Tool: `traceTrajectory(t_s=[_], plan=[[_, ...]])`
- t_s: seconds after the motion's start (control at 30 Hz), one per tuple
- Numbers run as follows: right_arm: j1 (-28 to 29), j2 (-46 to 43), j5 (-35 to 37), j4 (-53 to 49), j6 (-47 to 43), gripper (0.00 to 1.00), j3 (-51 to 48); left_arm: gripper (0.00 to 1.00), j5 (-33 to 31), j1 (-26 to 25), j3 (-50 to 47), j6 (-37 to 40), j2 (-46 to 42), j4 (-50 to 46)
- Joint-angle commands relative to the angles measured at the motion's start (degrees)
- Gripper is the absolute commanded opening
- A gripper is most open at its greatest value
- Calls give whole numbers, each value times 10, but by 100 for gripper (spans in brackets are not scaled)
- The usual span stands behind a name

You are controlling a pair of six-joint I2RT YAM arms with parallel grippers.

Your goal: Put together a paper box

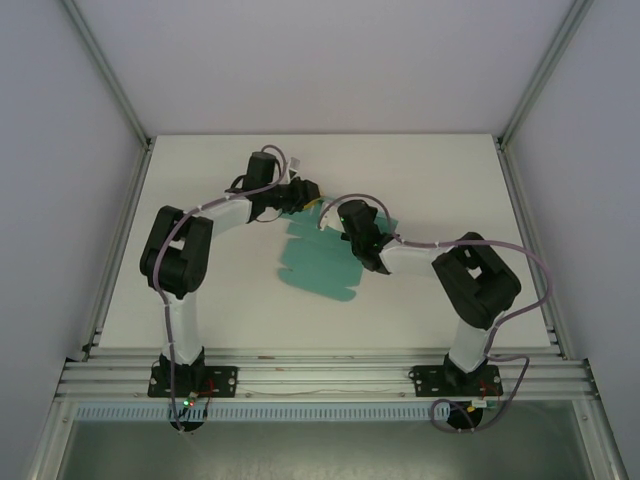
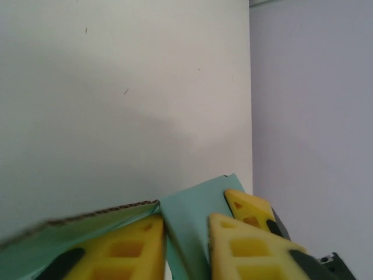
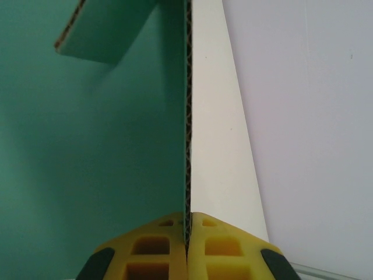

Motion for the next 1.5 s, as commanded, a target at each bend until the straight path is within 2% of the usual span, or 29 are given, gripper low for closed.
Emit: traceTrajectory(t_s=[0.0, 0.13, 0.23, 0.33, 0.43, 0.47, 0.6, 0.63, 0.77, 0.87, 0.93, 1.17, 1.3, 1.47], plan=[[12, -12, -34, 31, 4, 0, -11, 17, 3, -15, 4, -14, 6, 46], [12, -16, -27, 33, 4, 0, -14, 12, -14, -16, 1, 1, -3, 24], [12, -21, -23, 34, 9, 0, -16, 12, -30, -16, 1, 33, -18, -11], [11, -32, -18, 32, 23, 0, -21, 29, -53, -14, -5, 80, -44, -54], [5, -48, -17, 16, 36, 0, -25, 51, -94, -7, -24, 136, -97, -98], [3, -54, -19, 7, 40, 0, -26, 62, -113, -2, -39, 147, -119, -107], [-10, -81, -30, -27, 57, 0, -29, 98, -172, 28, -114, 205, -204, -131], [-15, -87, -33, -38, 63, 0, -29, 100, -183, 39, -137, 214, -221, -134], [-32, -121, -70, -78, 97, 0, -32, 100, -223, 90, -221, 236, -262, -137], [-42, -144, -113, -98, 124, 0, -35, 100, -236, 100, -249, 256, -253, -122], [-45, -154, -134, -111, 138, 0, -33, 100, -216, 100, -247, 261, -233, -104], [-48, -148, -138, -107, 160, 0, -25, 87, -131, 97, -236, 235, -139, 41], [-48, -143, -136, -110, 172, 0, -19, 87, -76, 87, -246, 230, -125, 103], [-49, -136, -144, -111, 182, 0, -21, 87, -65, 75, -245, 230, -117, 130]])
